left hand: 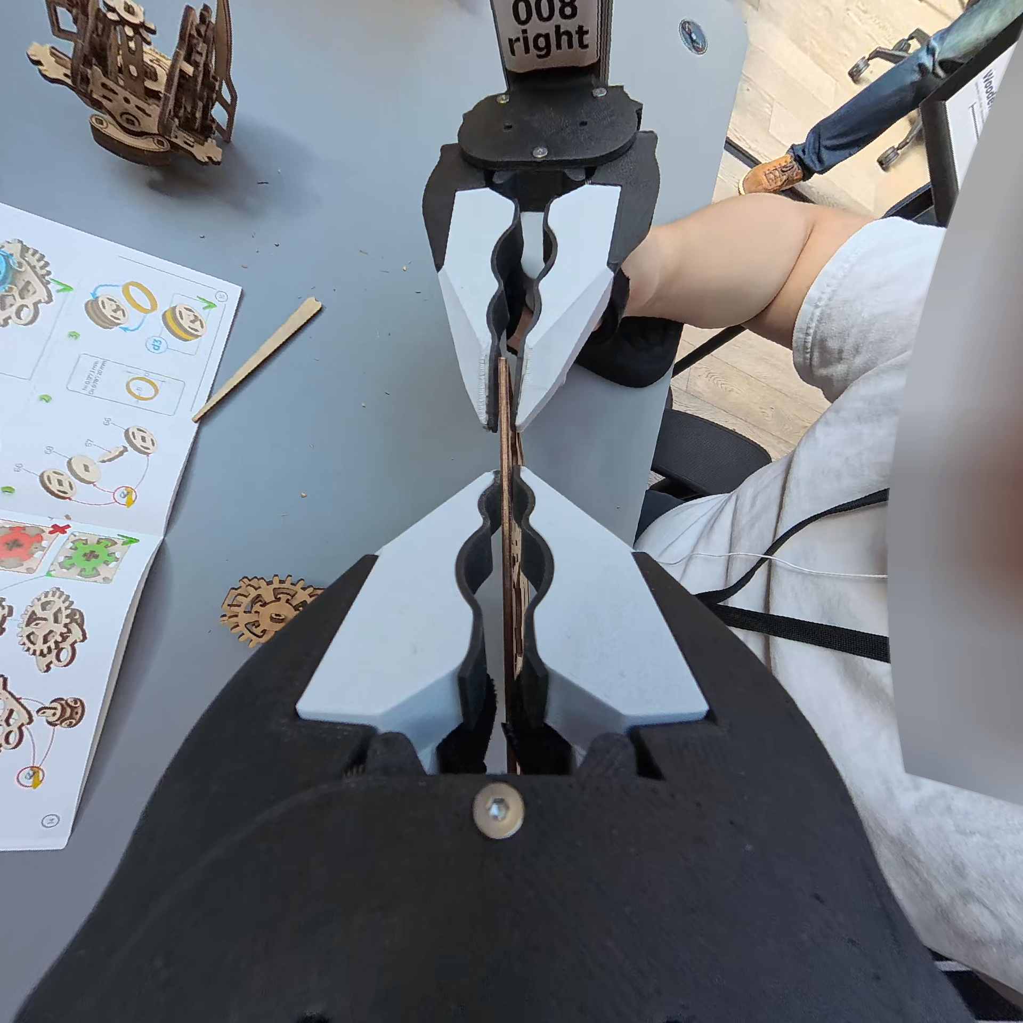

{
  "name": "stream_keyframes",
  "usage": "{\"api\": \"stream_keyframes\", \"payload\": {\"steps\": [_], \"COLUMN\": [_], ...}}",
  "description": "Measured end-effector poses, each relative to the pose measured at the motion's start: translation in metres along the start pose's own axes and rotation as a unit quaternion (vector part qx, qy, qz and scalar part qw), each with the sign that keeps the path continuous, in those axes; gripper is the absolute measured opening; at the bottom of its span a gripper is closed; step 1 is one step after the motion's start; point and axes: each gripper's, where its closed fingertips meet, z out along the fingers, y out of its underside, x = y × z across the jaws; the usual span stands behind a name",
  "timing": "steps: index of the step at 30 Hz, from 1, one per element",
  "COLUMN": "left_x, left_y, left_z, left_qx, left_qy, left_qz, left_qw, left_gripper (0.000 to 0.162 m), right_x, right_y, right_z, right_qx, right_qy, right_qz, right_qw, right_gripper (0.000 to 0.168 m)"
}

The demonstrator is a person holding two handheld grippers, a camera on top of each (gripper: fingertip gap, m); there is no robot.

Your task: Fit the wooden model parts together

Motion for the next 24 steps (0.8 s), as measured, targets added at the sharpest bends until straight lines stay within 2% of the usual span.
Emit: {"api": "stream_keyframes", "payload": {"steps": [7, 14, 18, 21, 24], "left_x": [0.0, 0.006, 0.008, 0.007, 0.009], "left_y": [-0.003, 0.002, -0.004, -0.01, -0.019], "left_z": [0.0, 0.002, 0.004, 0.0, -0.017], "left_qx": [0.01, -0.009, 0.004, 0.04, 0.124], "left_qy": [-0.01, 0.0, 0.024, 0.019, 0.011], "left_qz": [-0.01, 0.022, 0.009, -0.008, -0.037], "left_qw": [1.0, 1.0, 1.0, 0.999, 0.992], "left_gripper": [0.0, 0.008, 0.0, 0.0, 0.0], "right_x": [0.001, -0.007, -0.009, -0.01, -0.029], "right_y": [-0.007, -0.001, -0.001, -0.02, -0.053], "right_z": [-0.001, 0.001, -0.001, -0.011, -0.035], "right_qx": [0.04, 0.0, -0.008, 0.006, 0.063], "right_qy": [-0.005, -0.012, -0.03, -0.009, 0.049], "right_qz": [0.042, 0.006, 0.003, -0.053, -0.115], "right_qw": [0.998, 1.0, 1.0, 0.999, 0.99], "right_gripper": [0.005, 0.0, 0.0, 0.007, 0.008]}}
